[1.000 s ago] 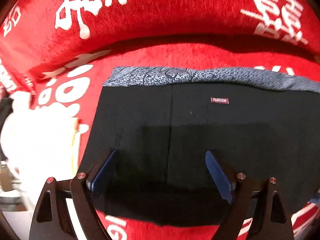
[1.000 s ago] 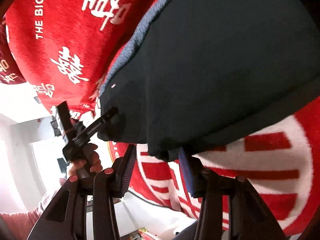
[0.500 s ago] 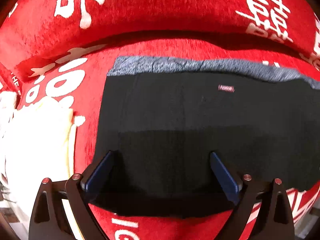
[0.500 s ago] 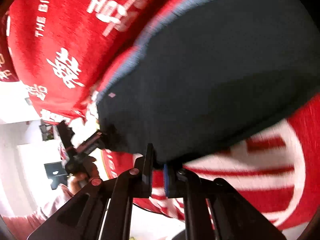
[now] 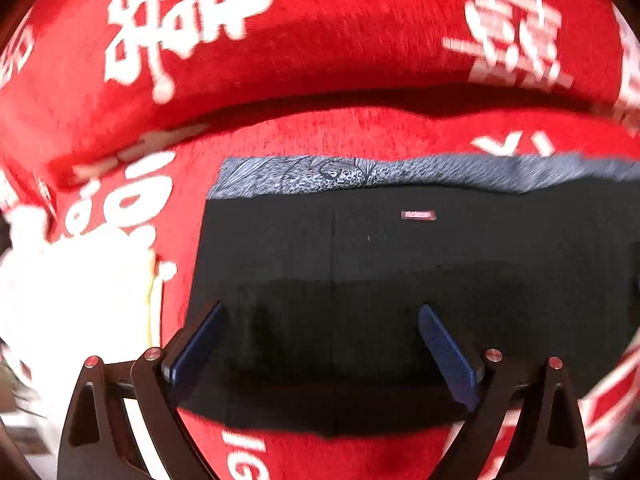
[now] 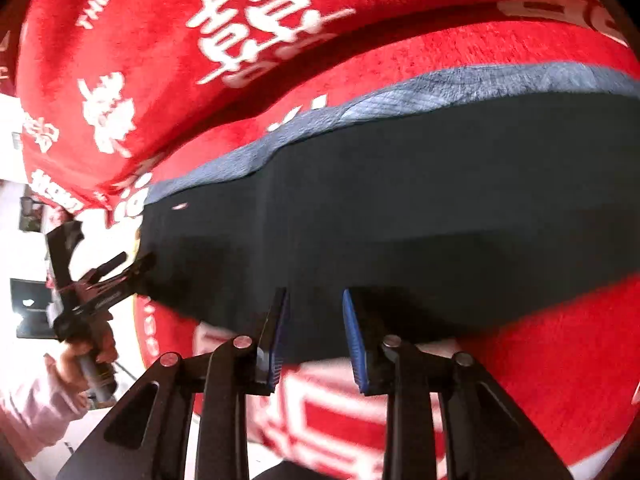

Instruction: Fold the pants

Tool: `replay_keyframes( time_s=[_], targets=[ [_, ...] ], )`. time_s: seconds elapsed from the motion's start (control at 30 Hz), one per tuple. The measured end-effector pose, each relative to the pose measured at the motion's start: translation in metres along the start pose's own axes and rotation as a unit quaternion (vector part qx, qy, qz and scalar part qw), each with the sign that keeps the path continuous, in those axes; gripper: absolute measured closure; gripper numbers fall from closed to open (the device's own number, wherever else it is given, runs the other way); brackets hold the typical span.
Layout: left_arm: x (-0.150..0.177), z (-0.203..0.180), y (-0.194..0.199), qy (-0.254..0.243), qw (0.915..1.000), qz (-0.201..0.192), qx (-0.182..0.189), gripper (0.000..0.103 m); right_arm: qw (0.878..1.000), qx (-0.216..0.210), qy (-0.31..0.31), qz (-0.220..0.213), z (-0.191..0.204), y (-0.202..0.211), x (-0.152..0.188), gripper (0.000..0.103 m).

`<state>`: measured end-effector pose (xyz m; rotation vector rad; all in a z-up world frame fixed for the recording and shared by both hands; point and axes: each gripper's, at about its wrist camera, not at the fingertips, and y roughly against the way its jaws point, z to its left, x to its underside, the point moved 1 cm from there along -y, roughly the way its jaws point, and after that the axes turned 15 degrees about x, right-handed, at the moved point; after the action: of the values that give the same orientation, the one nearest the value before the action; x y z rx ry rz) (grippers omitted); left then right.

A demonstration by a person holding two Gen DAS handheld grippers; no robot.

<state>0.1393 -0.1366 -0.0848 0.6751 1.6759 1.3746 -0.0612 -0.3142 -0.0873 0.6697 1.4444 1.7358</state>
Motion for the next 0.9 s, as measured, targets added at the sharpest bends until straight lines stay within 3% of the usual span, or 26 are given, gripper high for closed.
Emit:
replay_keyframes(
  time_s=[0.03,0.07,0.1,0.17,0.2,0.23,0.27,0.3,0.4,0.6,0.77,0.83,0.87,0.9],
  targets=[
    [0.003,0.003,-0.008,-0.006,0.9999,0.008,-0.008,0.005,0.999,0.026,0.012,0.015,-0.004,-0.01,-0.002,0.08],
    [0.006,0.009,-0.008,0.0,1.0,0.0,0.009,0.005,0.999,0.037,0.023,0.023,-0.01,-0.017,-0.001,0.091],
    [0.01,0.017,-0.005,0.015,0.9996,-0.007,0.024,0.005,0.999,0.034,0.018,0.02,-0.015,-0.012,-0.002,0.091],
    [0.02,0.03,-0.004,0.043,0.9982,-0.006,0.04,0.005,0.998,0.062,0.027,0.018,-0.007,0.004,-0.005,0.08],
    [0.023,0.031,-0.003,0.049,0.9979,-0.01,0.042,0.005,0.998,0.046,0.04,0.005,0.003,0.012,-0.009,0.075],
    [0.027,0.032,-0.003,0.053,0.9977,-0.014,0.041,0.005,0.998,0.014,0.062,-0.007,0.02,0.018,-0.018,0.068],
    [0.029,0.03,-0.002,0.052,0.9977,-0.02,0.038,0.005,0.996,-0.008,0.084,-0.01,0.04,0.02,-0.026,0.051],
    [0.03,0.029,-0.001,0.05,0.9979,-0.023,0.034,0.005,0.993,-0.029,0.117,-0.012,0.073,0.018,-0.04,0.045],
    [0.033,0.031,-0.001,0.068,0.9962,-0.031,0.044,0.005,0.977,-0.08,0.199,-0.018,0.15,0.004,-0.072,0.045],
    [0.036,0.039,-0.005,0.082,0.9929,-0.061,0.06,0.005,0.942,-0.069,0.328,-0.008,0.28,-0.048,-0.108,0.045],
    [0.041,0.04,-0.003,0.083,0.991,-0.083,0.064,0.005,0.932,-0.059,0.356,0.02,0.329,-0.09,-0.122,0.045],
    [0.042,0.041,-0.003,0.085,0.9903,-0.088,0.066,0.005,0.935,-0.046,0.346,0.058,0.337,-0.115,-0.125,0.054],
    [0.042,0.042,-0.003,0.088,0.9899,-0.088,0.067,0.005,0.937,-0.053,0.335,0.079,0.34,-0.125,-0.124,0.072],
    [0.042,0.042,-0.002,0.092,0.9897,-0.087,0.067,0.005,0.942,-0.087,0.309,0.094,0.333,-0.124,-0.123,0.088]
  ],
)
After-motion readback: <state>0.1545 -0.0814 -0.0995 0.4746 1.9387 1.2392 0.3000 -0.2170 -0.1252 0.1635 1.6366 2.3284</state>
